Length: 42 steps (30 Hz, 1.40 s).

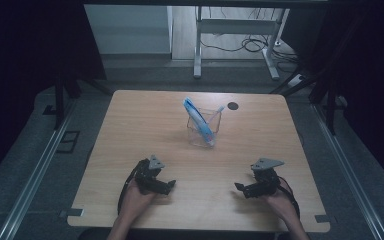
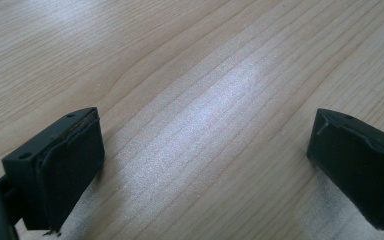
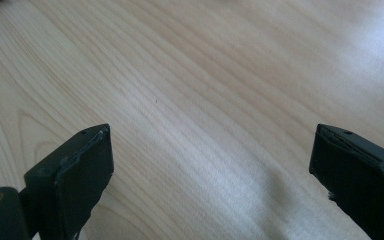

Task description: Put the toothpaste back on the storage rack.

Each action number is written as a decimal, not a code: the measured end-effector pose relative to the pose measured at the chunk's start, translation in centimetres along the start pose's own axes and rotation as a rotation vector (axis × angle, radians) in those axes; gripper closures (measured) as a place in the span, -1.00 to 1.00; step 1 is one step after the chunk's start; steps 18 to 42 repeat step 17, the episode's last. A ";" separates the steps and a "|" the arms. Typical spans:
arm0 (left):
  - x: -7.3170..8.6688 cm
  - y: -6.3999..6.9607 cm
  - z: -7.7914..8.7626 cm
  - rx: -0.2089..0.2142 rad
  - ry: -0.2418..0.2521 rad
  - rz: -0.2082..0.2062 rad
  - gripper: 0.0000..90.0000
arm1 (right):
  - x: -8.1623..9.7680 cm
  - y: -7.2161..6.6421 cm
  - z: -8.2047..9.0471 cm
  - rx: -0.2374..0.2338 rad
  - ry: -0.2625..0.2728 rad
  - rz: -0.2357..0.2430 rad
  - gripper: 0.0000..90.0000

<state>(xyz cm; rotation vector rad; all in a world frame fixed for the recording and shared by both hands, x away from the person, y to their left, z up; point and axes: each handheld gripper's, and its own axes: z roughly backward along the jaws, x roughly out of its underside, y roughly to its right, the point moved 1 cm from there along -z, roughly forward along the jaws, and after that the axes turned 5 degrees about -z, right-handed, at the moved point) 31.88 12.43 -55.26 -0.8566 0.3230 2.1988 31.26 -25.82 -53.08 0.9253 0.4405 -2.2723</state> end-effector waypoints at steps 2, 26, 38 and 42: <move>0.0 0.0 0.0 0.000 0.000 0.000 -0.96 | 0.6 -0.1 -0.4 -0.003 -0.023 0.003 -0.91; 0.0 0.0 0.0 0.000 0.000 0.000 -0.96 | 1.7 0.2 -1.0 0.003 -0.014 0.000 -0.92; 0.0 0.0 0.0 0.000 0.000 0.000 -0.96 | 1.7 0.2 -1.0 0.003 -0.014 0.000 -0.92; 0.0 0.0 0.0 0.000 0.000 0.000 -0.96 | 1.7 0.2 -1.0 0.003 -0.014 0.000 -0.92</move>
